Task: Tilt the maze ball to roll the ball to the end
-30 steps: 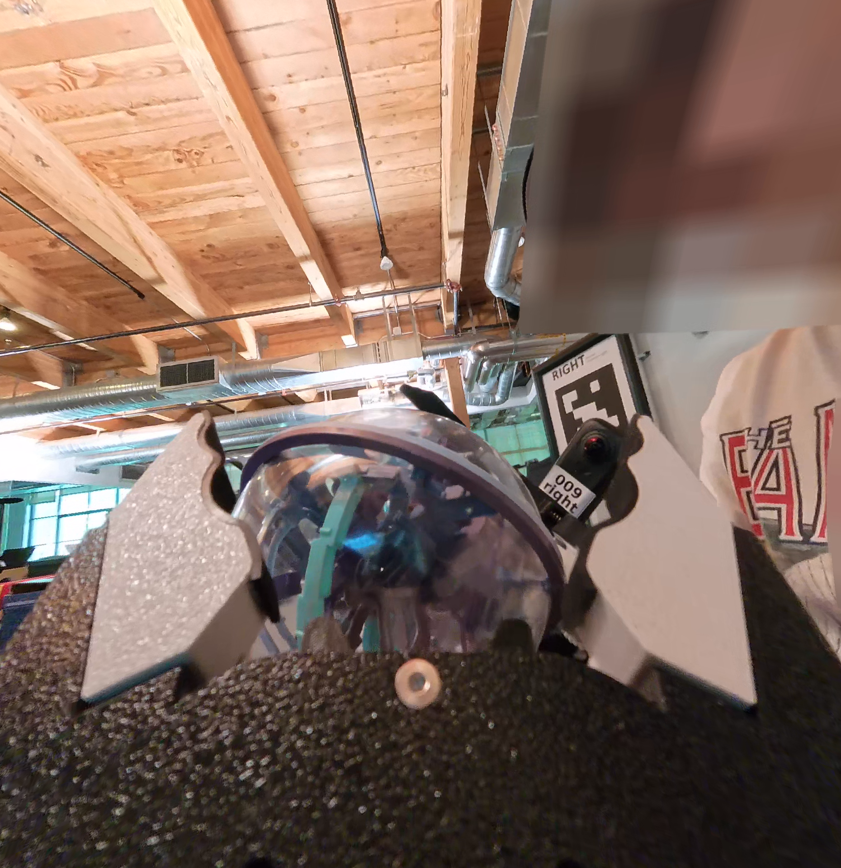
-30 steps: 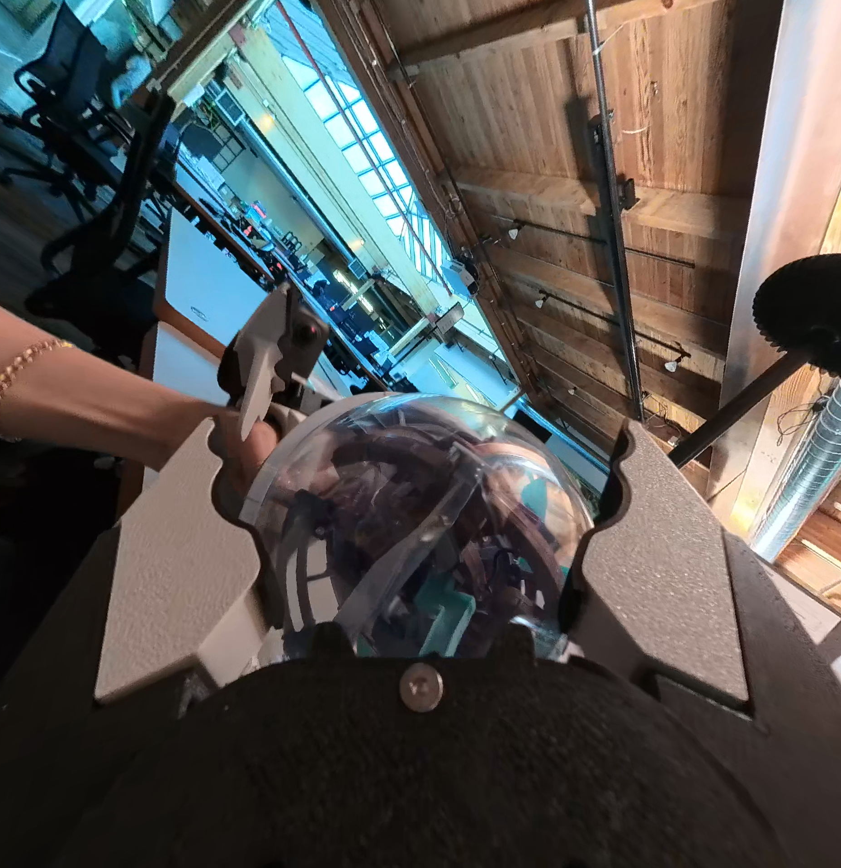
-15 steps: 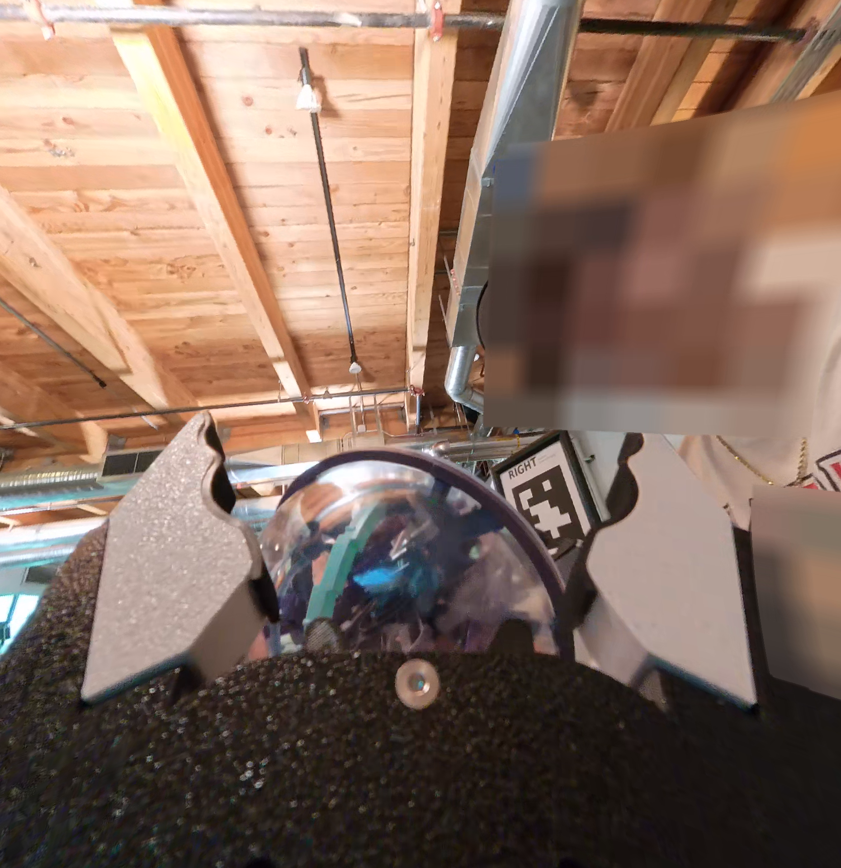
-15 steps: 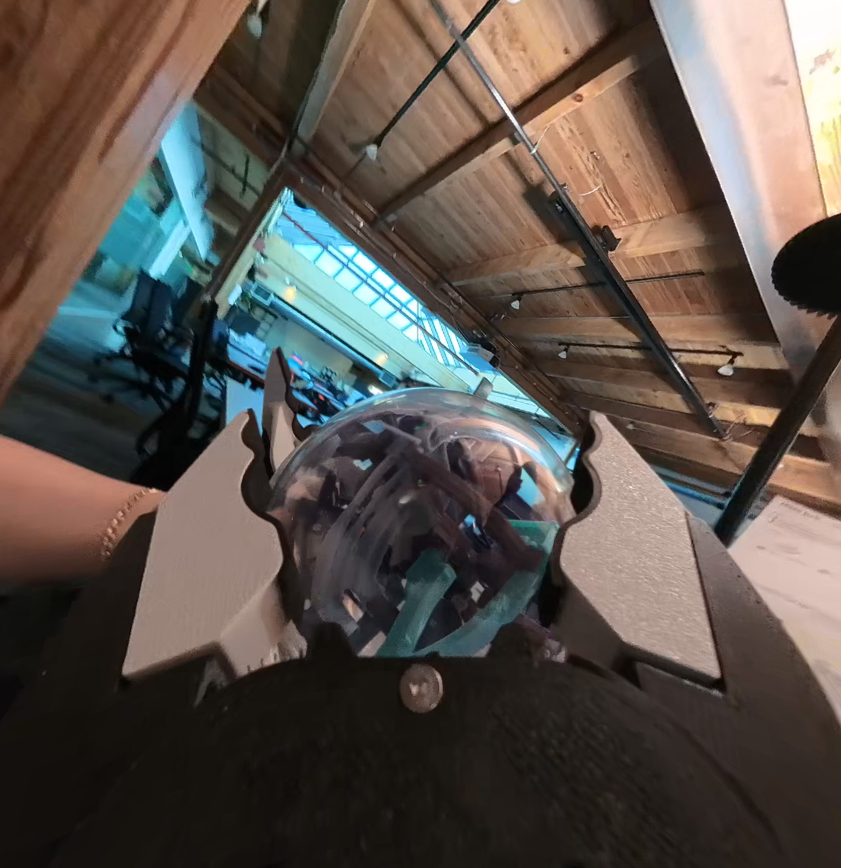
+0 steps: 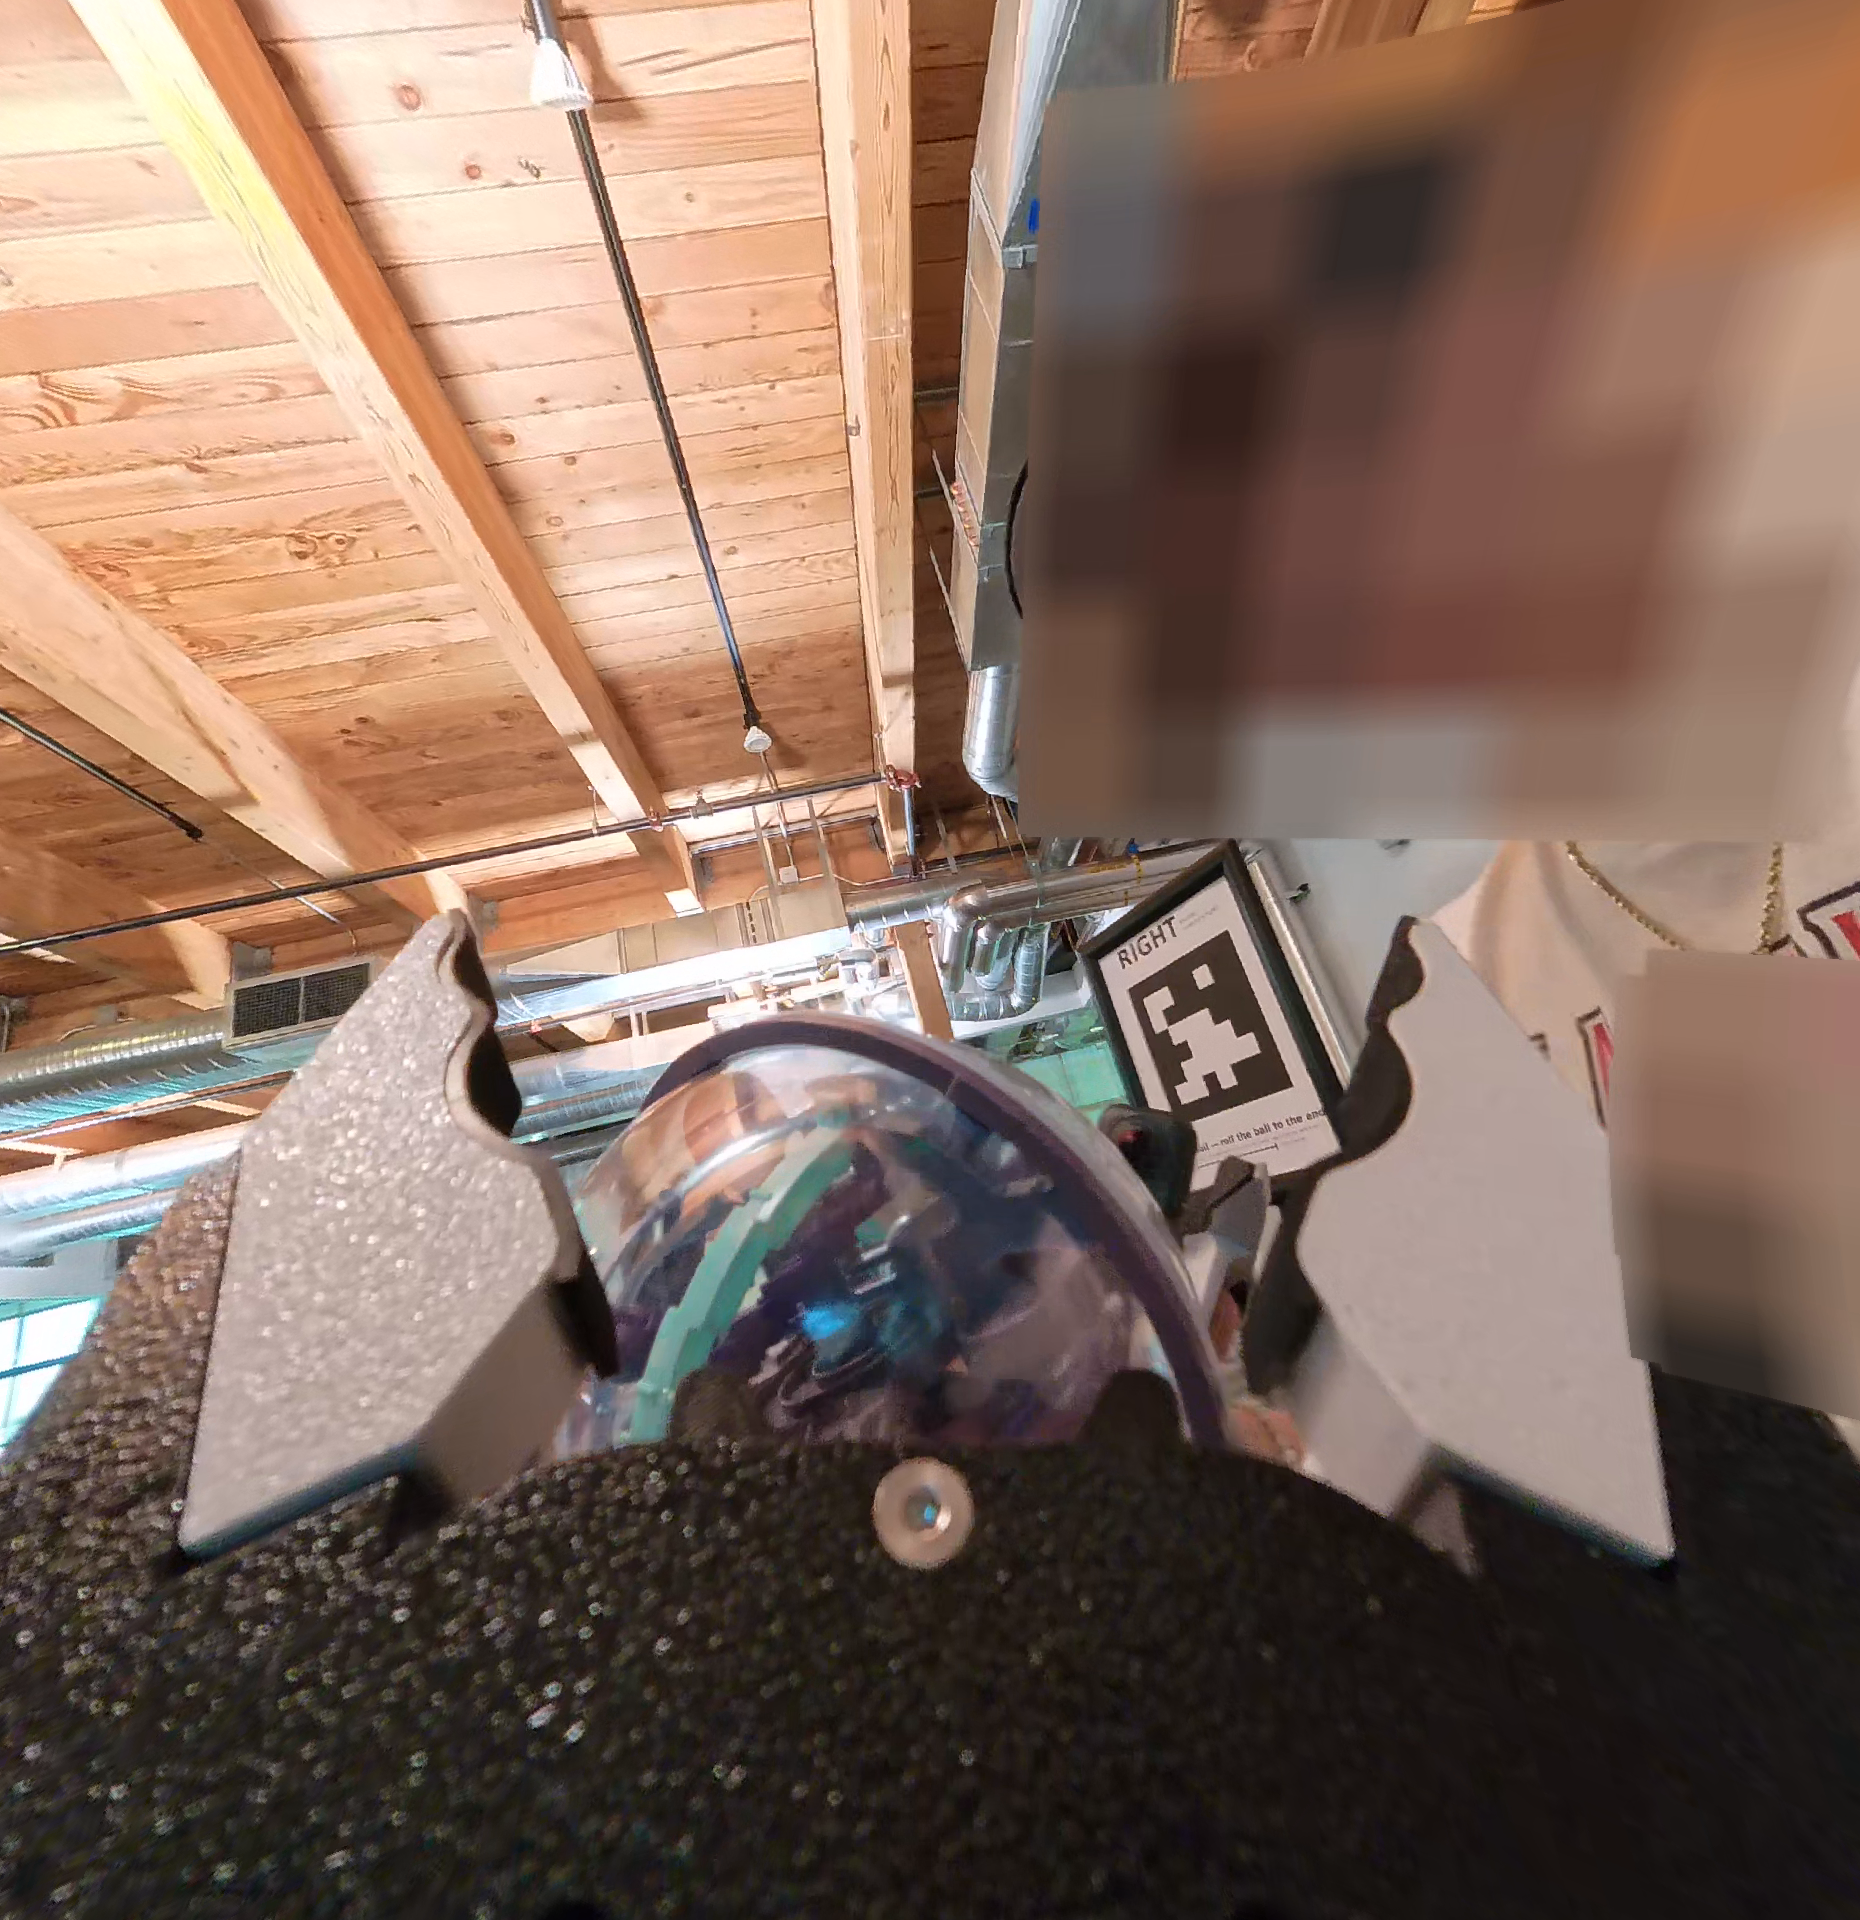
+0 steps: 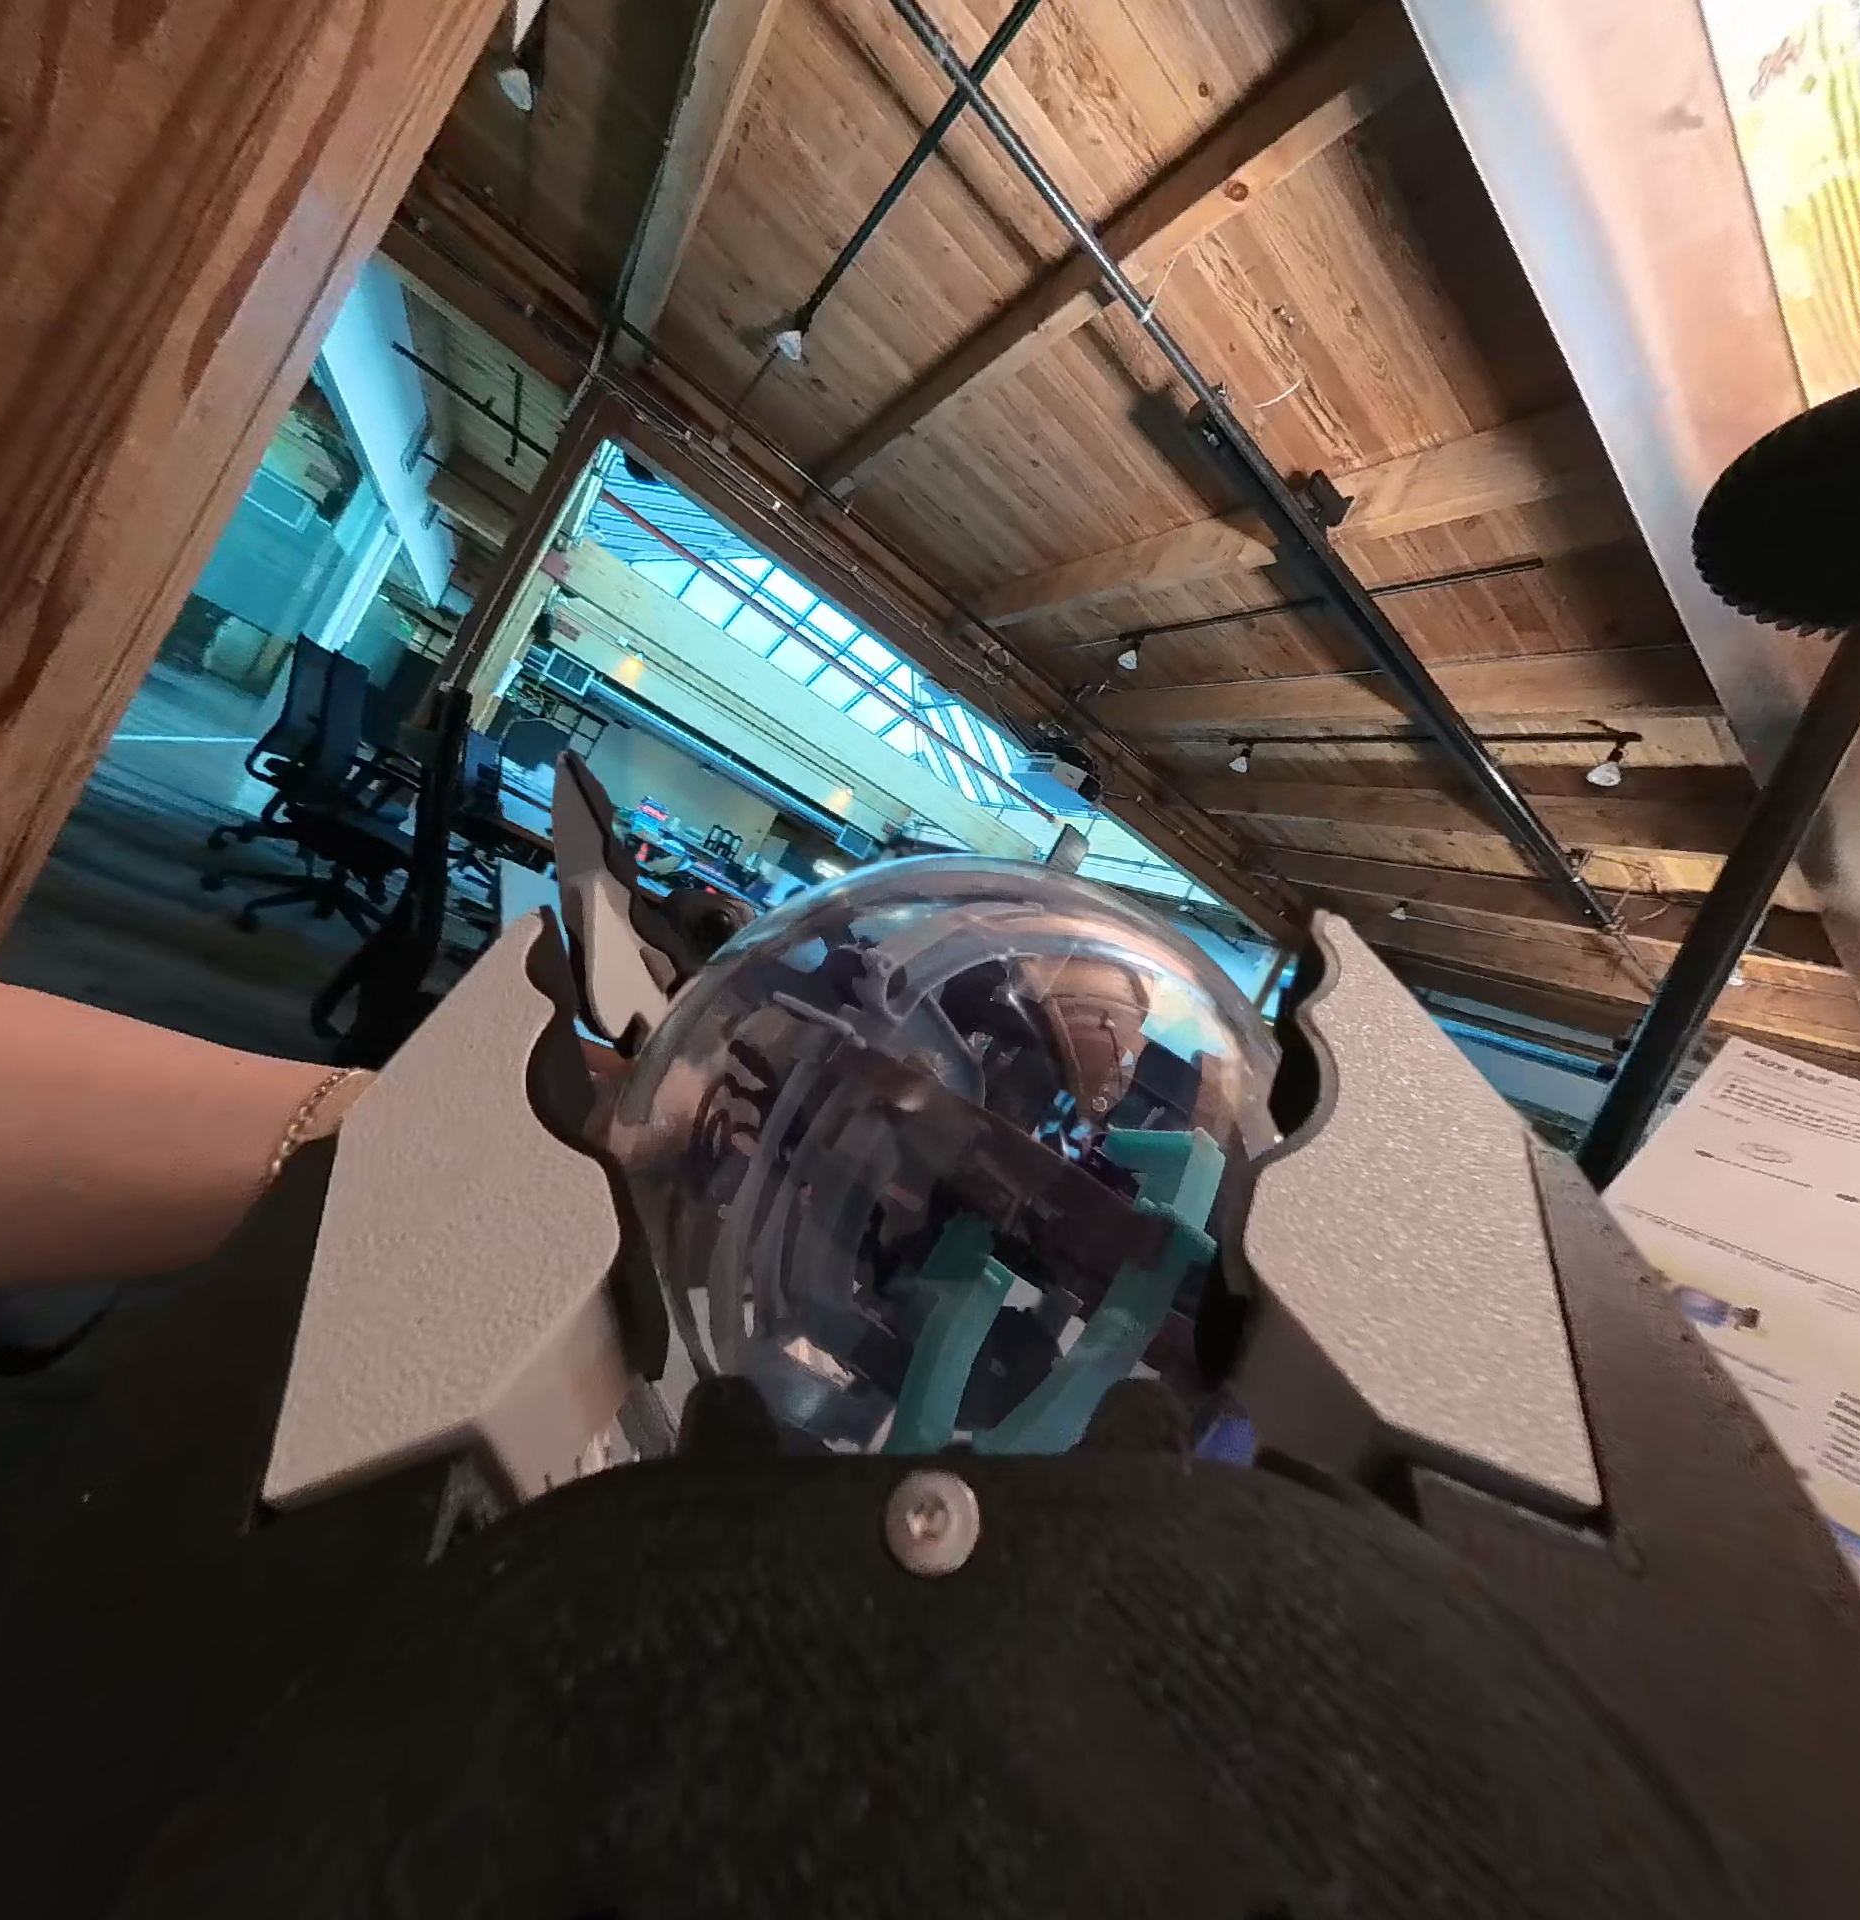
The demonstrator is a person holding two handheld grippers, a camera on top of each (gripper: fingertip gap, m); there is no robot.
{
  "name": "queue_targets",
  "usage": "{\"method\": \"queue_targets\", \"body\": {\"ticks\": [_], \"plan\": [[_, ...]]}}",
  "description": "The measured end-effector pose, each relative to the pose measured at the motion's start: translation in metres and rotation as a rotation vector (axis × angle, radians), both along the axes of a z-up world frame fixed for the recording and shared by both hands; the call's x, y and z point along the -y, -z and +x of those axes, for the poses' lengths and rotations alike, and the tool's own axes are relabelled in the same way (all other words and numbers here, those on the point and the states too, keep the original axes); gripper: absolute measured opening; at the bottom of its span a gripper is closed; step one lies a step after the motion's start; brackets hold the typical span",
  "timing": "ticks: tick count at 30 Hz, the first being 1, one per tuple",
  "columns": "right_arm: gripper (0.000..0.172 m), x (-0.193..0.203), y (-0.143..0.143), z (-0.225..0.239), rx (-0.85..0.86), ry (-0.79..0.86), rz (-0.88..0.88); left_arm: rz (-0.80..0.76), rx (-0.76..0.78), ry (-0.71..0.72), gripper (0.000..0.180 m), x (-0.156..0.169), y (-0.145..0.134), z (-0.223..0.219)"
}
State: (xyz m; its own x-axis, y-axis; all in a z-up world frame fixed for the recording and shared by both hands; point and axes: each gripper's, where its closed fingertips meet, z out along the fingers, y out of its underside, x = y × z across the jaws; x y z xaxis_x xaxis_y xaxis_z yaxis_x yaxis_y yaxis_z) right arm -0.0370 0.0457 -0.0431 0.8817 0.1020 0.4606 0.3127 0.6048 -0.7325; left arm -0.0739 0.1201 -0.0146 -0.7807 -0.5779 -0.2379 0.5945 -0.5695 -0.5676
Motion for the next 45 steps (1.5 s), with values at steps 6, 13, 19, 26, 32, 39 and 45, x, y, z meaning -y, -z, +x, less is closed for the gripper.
{"method": "queue_targets", "body": {"ticks": [6,13,19,26,32,39,45], "plan": [[0.13,0.004,-0.002,-0.001,0.042,0.022,0.025,-0.059,-0.017,-0.074,0.156,-0.011,0.0,0.009],[0.123,0.011,-0.009,-0.004,0.011,-0.009,0.058,-0.052,-0.016,-0.134,0.156,-0.016,-0.004,0.008],[0.12,0.016,-0.017,0.0,-0.018,-0.009,0.09,-0.095,-0.057,-0.14,0.156,-0.019,0.001,0.018],[0.127,0.015,-0.016,0.005,-0.068,-0.029,0.078,-0.065,-0.05,-0.123,0.156,-0.013,0.003,0.015],[0.136,0.011,-0.013,0.007,-0.088,-0.034,0.066,-0.061,-0.06,-0.108,0.156,-0.012,0.005,0.016],[0.141,0.008,-0.01,0.007,-0.07,-0.023,0.045,-0.072,-0.062,-0.115,0.156,-0.013,0.005,0.018],[0.142,0.001,-0.004,0.008,-0.042,0.027,0.018,-0.117,-0.106,-0.126,0.156,-0.021,0.006,0.025]]}}
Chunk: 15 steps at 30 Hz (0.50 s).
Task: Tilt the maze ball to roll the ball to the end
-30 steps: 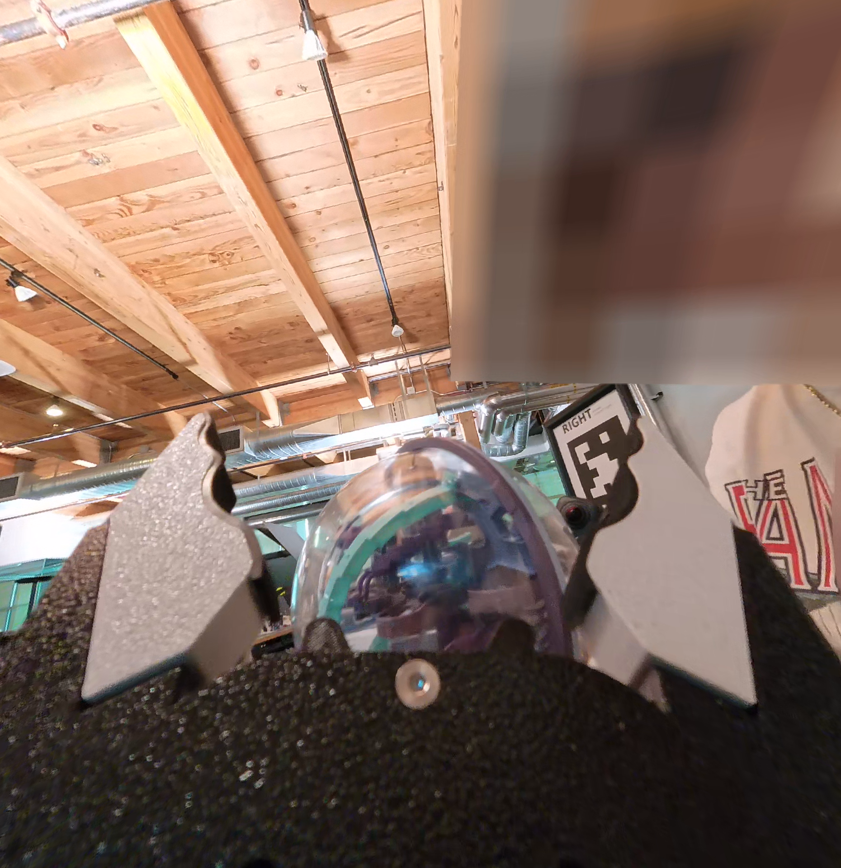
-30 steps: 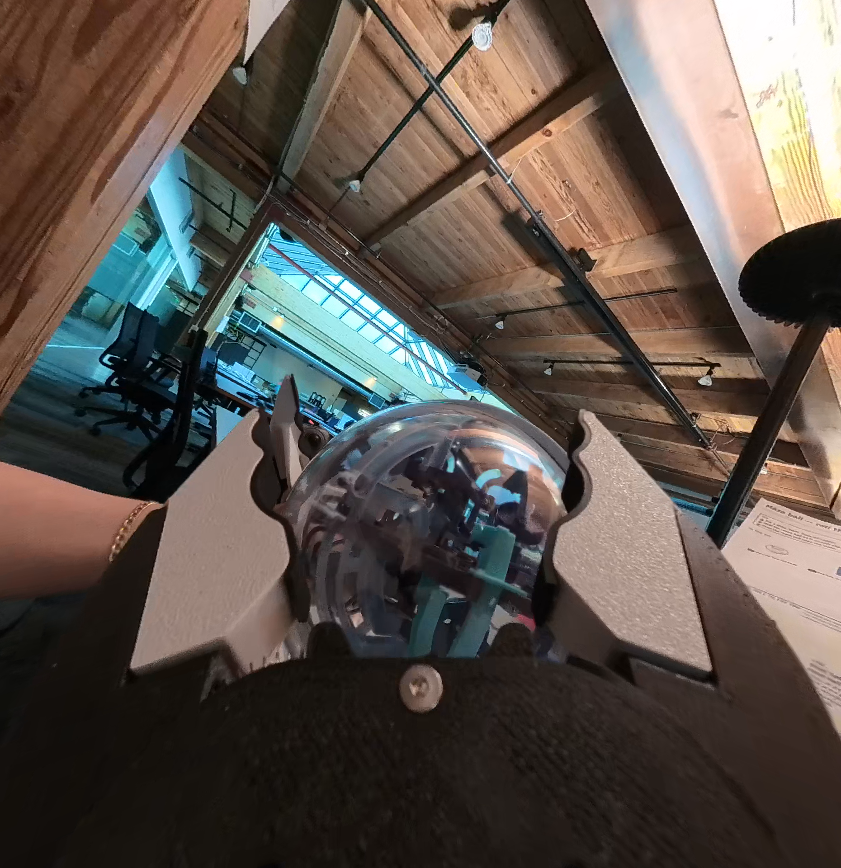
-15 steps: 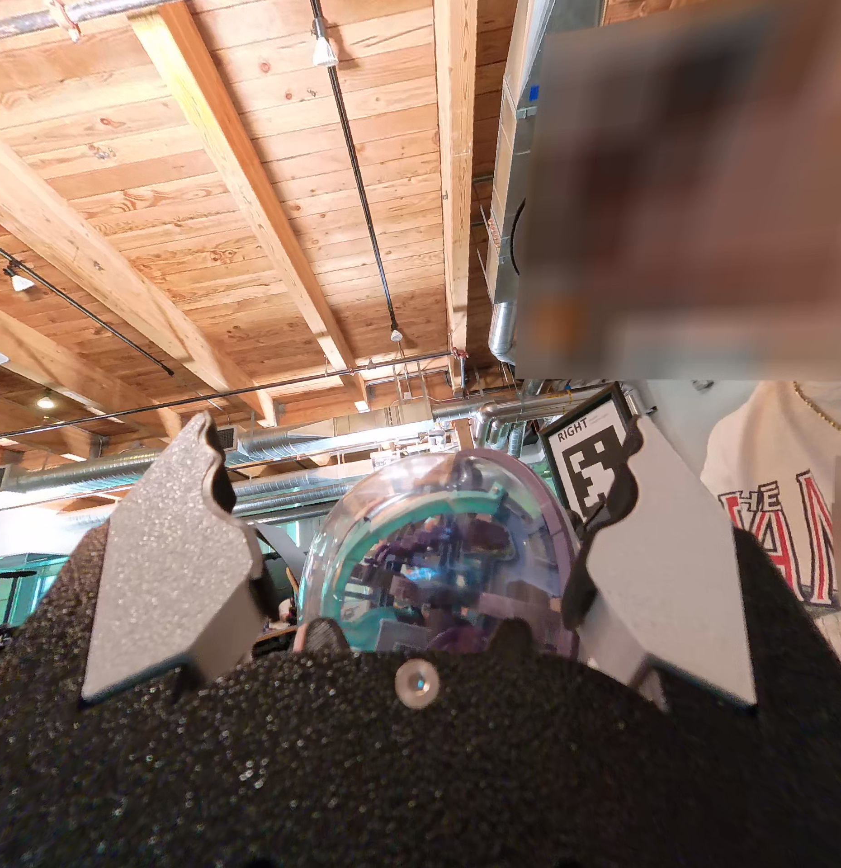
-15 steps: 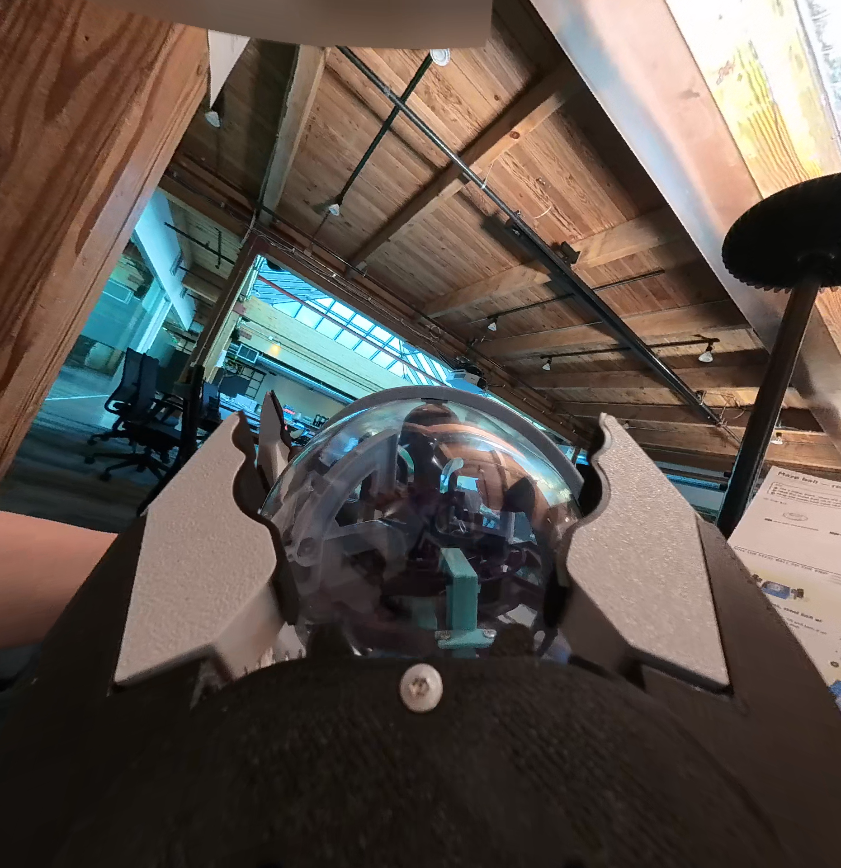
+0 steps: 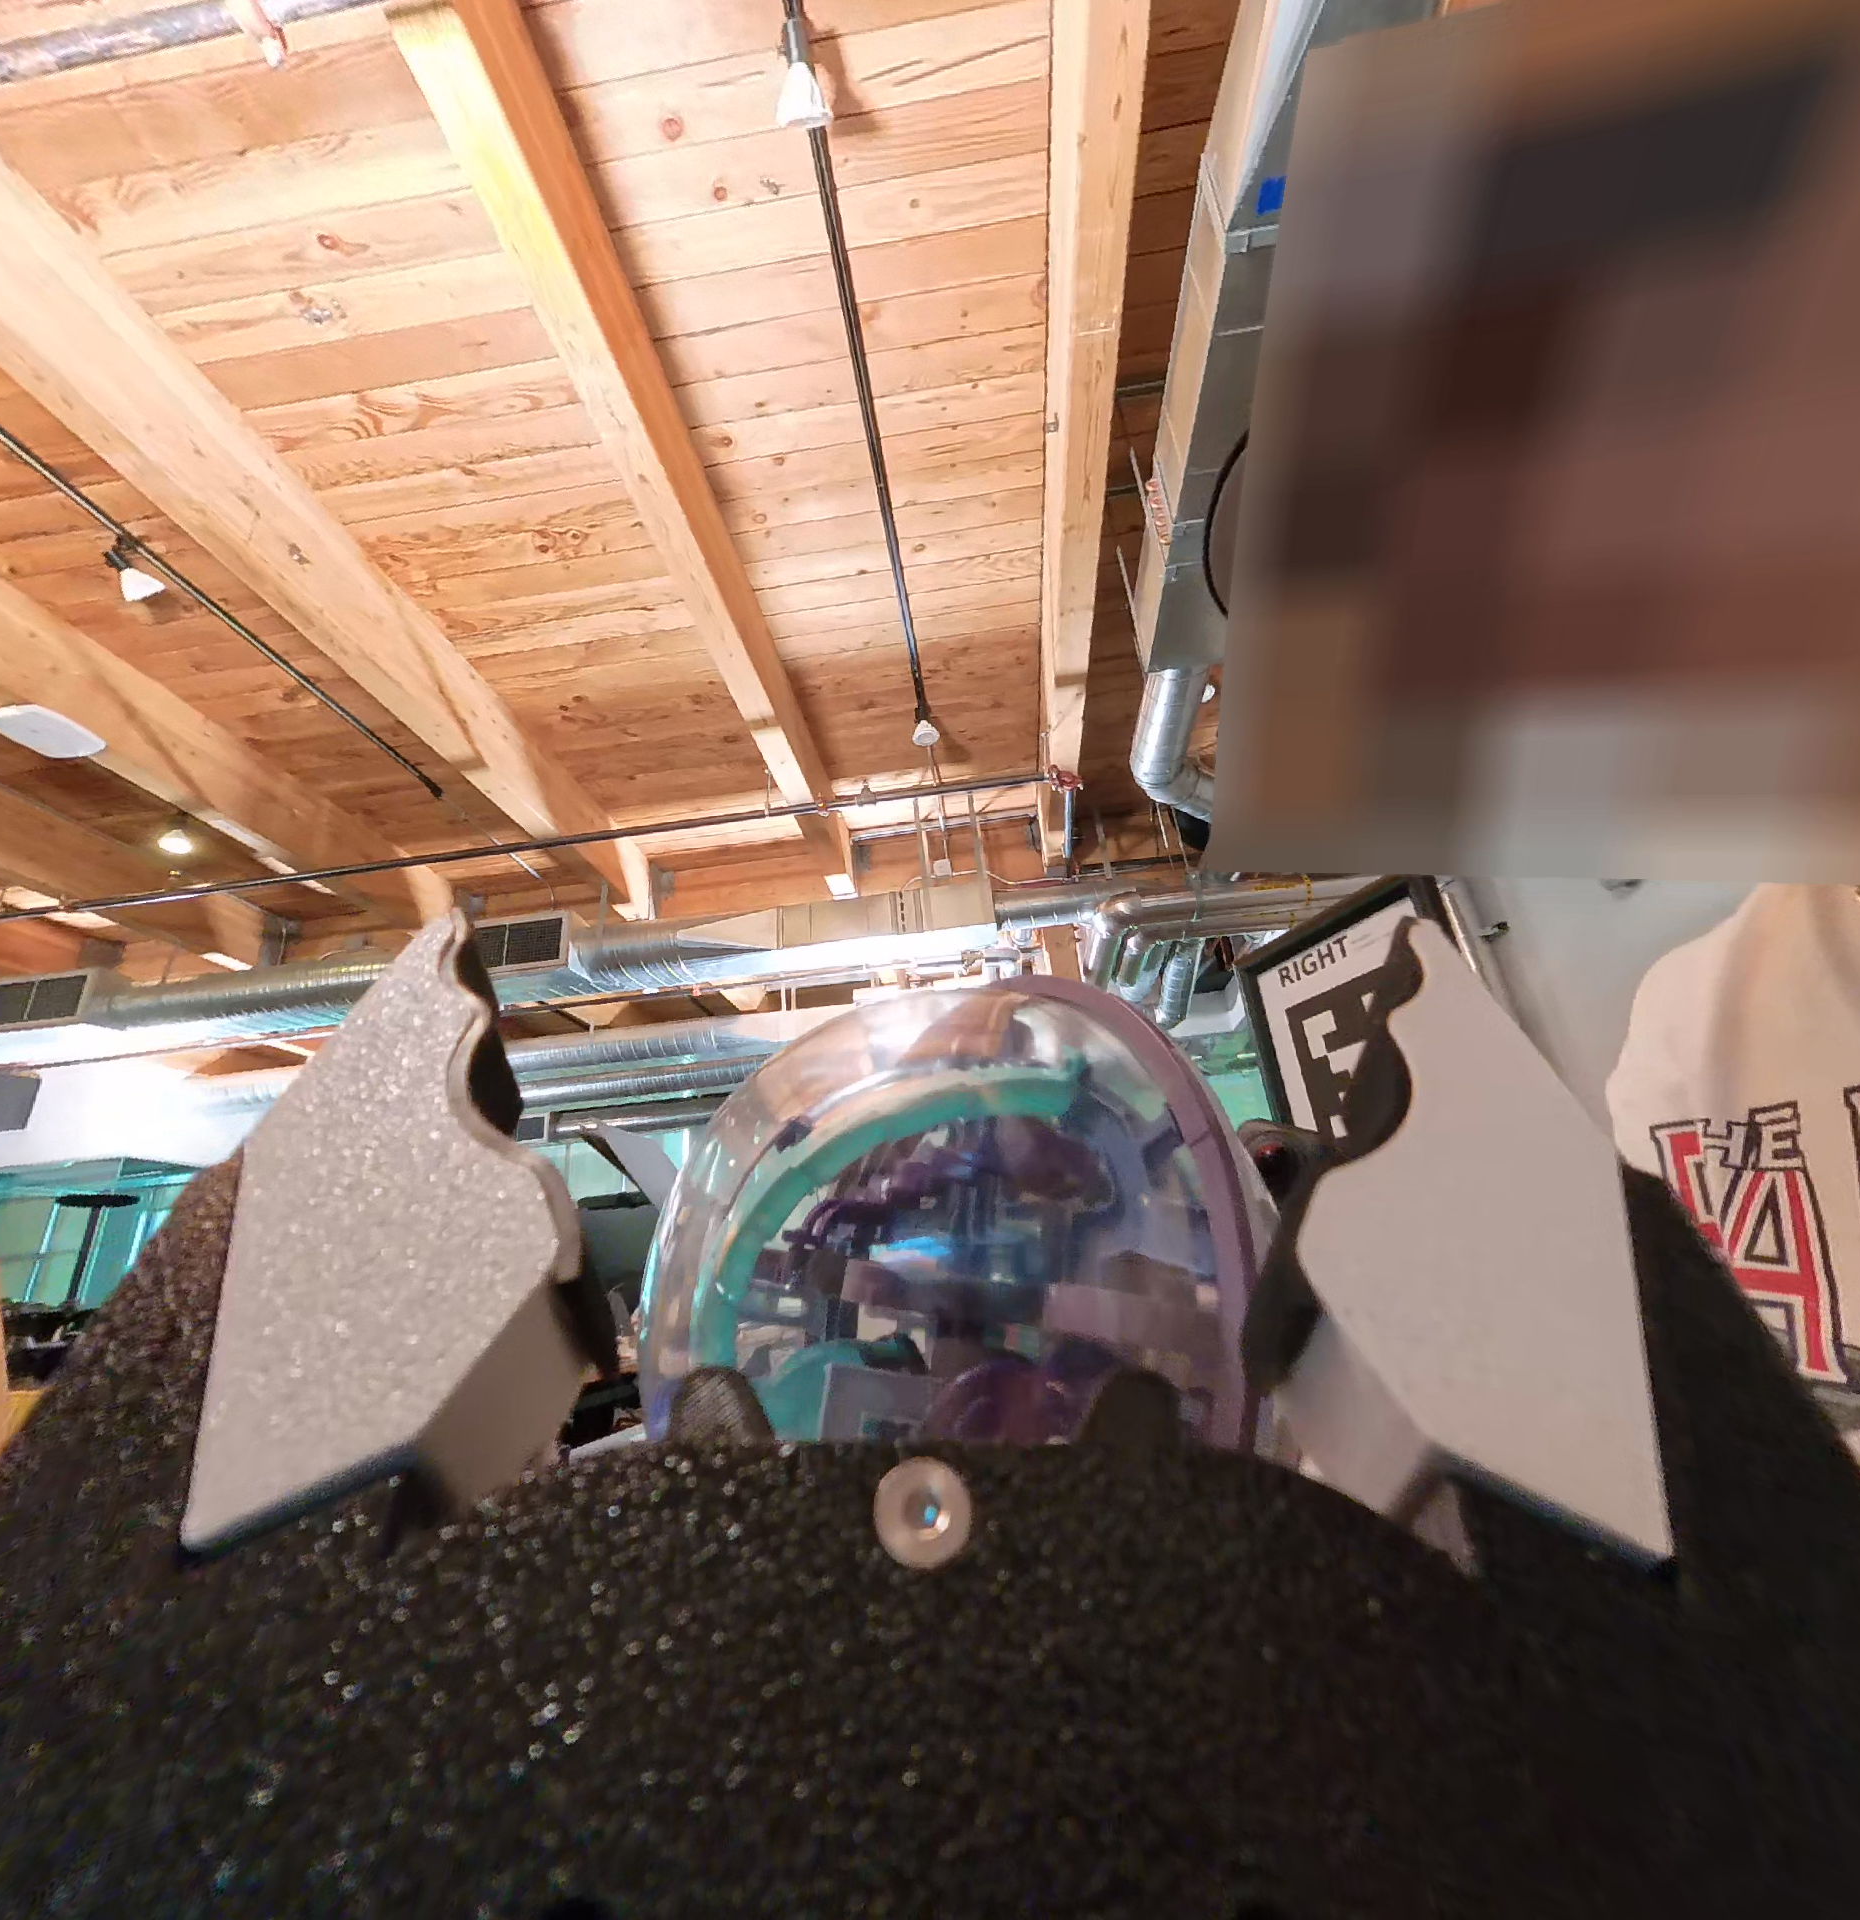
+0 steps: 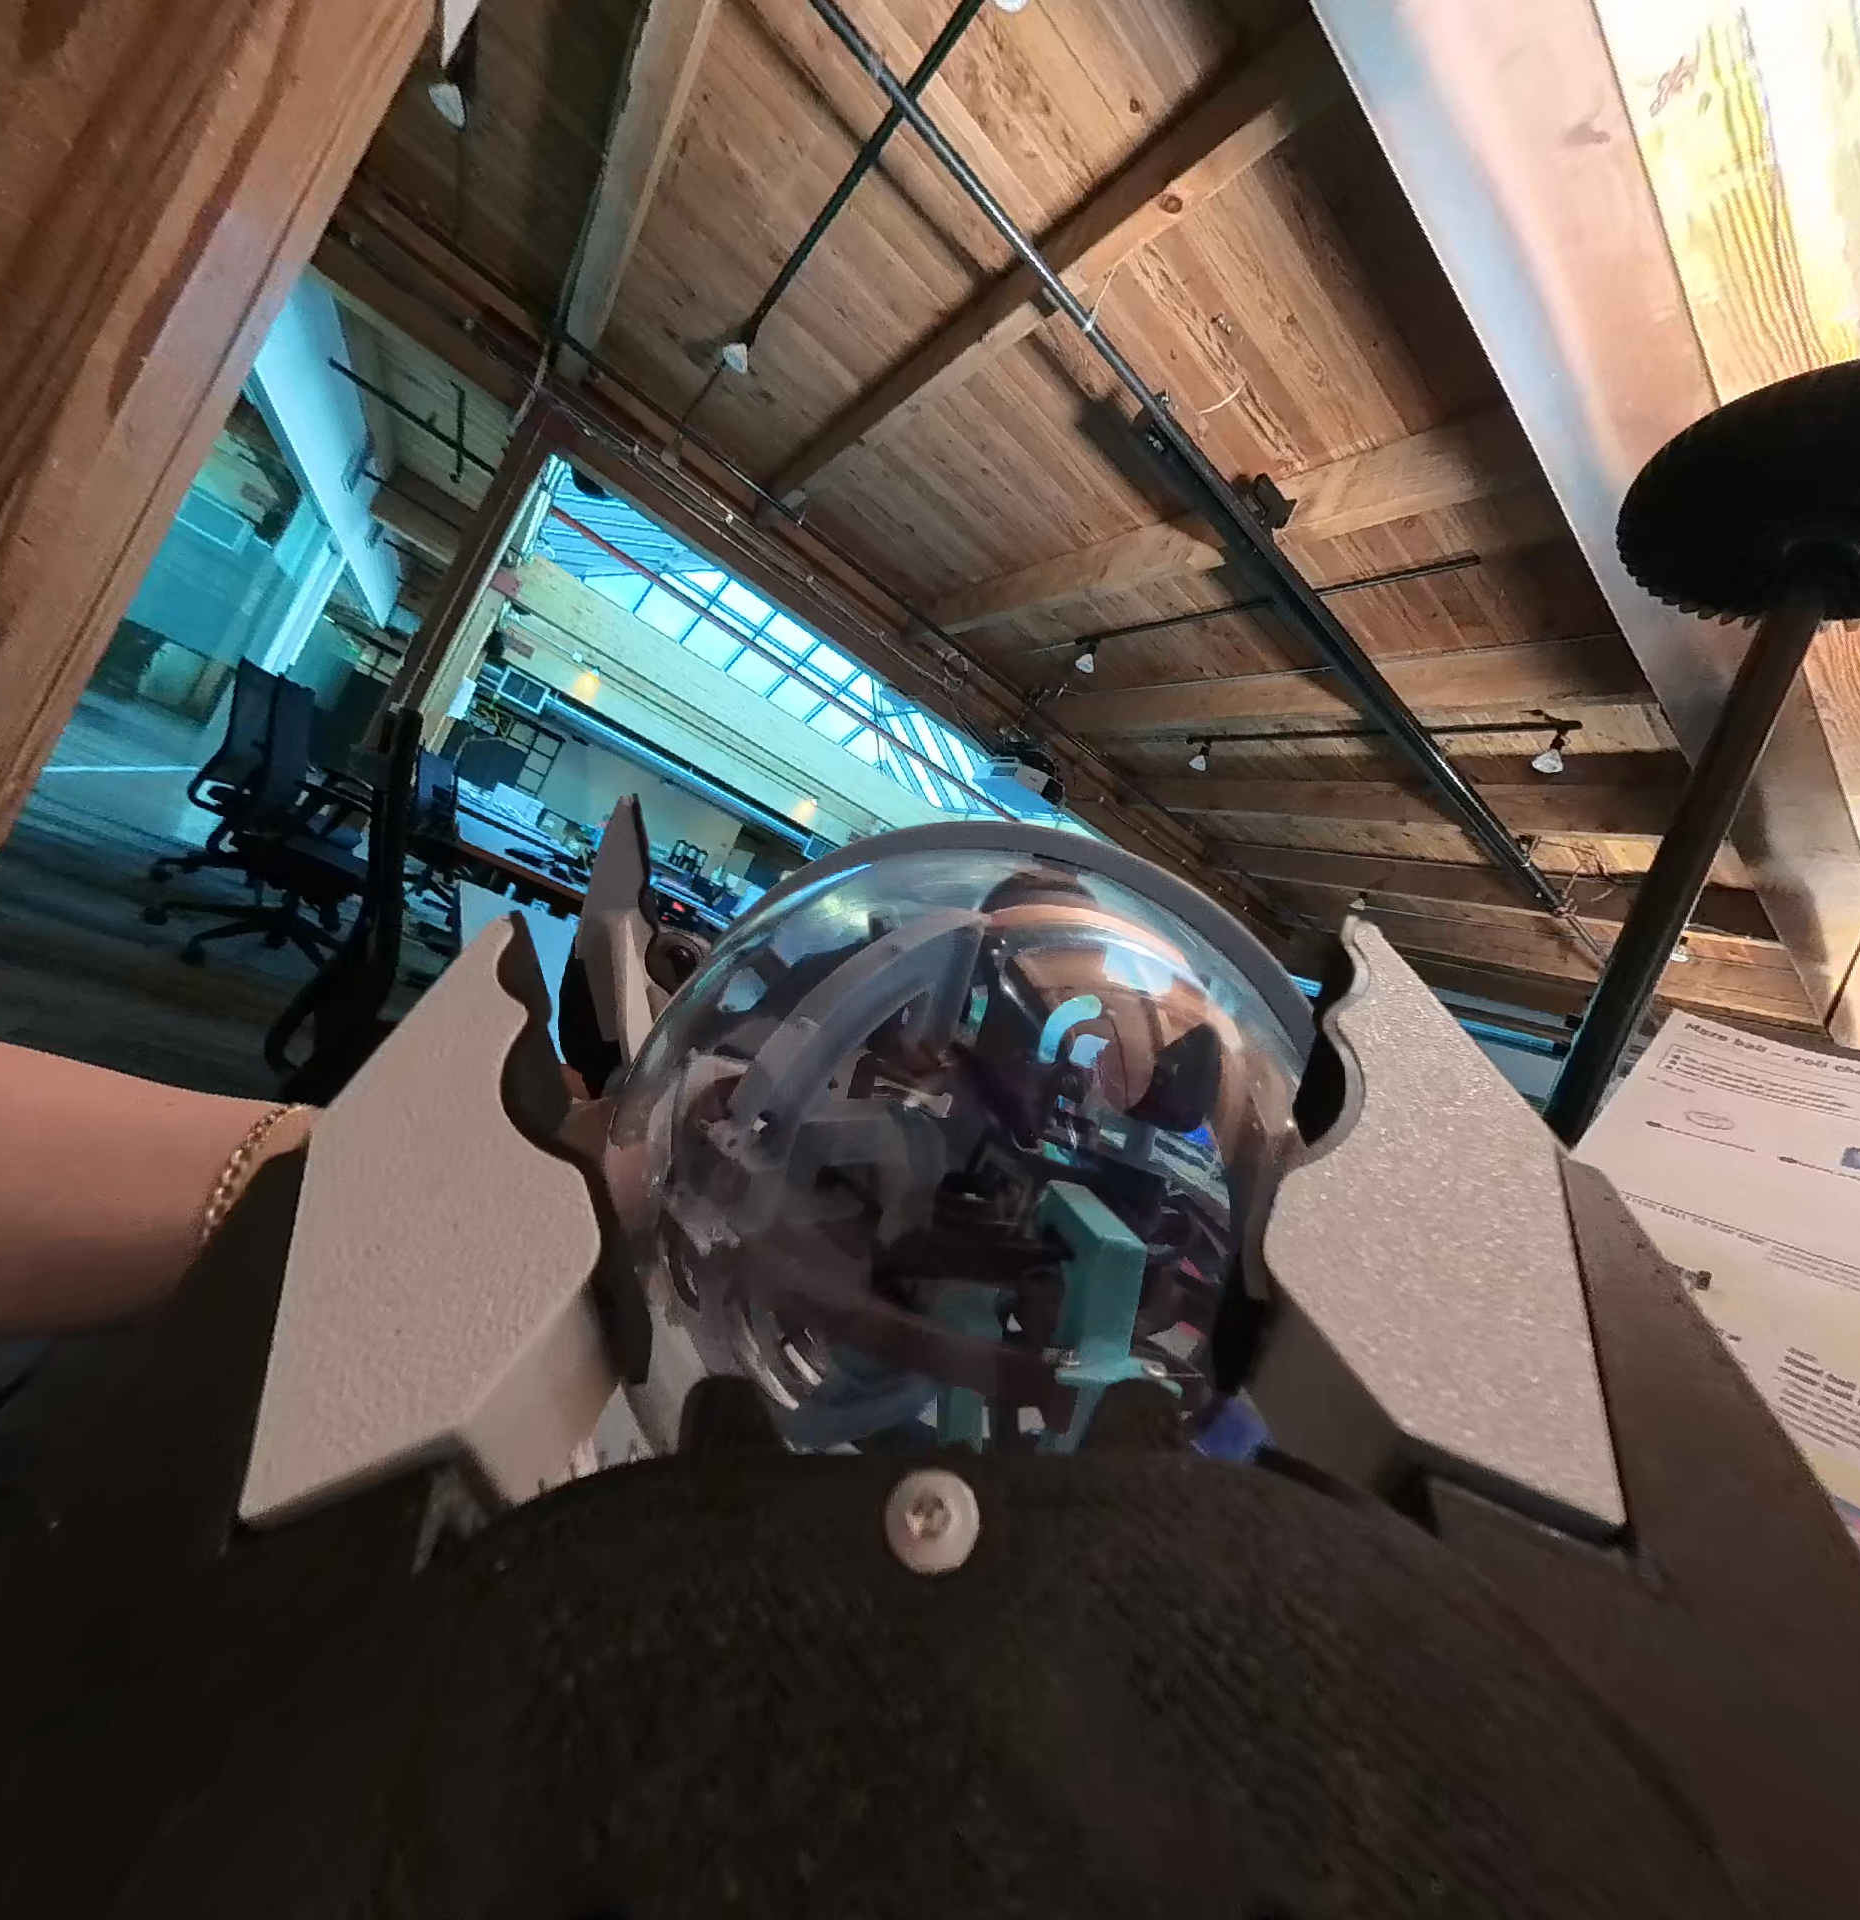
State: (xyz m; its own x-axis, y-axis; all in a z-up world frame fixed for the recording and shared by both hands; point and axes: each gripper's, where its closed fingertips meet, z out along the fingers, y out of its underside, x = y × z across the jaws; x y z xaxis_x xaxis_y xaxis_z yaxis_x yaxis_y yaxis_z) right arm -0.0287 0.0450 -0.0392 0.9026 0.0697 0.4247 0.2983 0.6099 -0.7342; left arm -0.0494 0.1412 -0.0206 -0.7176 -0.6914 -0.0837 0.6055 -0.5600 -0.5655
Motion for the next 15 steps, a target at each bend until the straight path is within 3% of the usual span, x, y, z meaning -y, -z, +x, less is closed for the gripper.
{"method": "queue_targets", "body": {"ticks": [7,15], "plan": [[0.152,-0.015,0.013,0.013,-0.015,0.067,-0.079,0.062,-0.012,0.059,0.156,0.015,-0.001,-0.002],[0.157,-0.011,0.007,0.03,-0.312,-0.116,-0.074,0.161,0.051,0.023,0.157,0.026,-0.006,-0.017]]}}
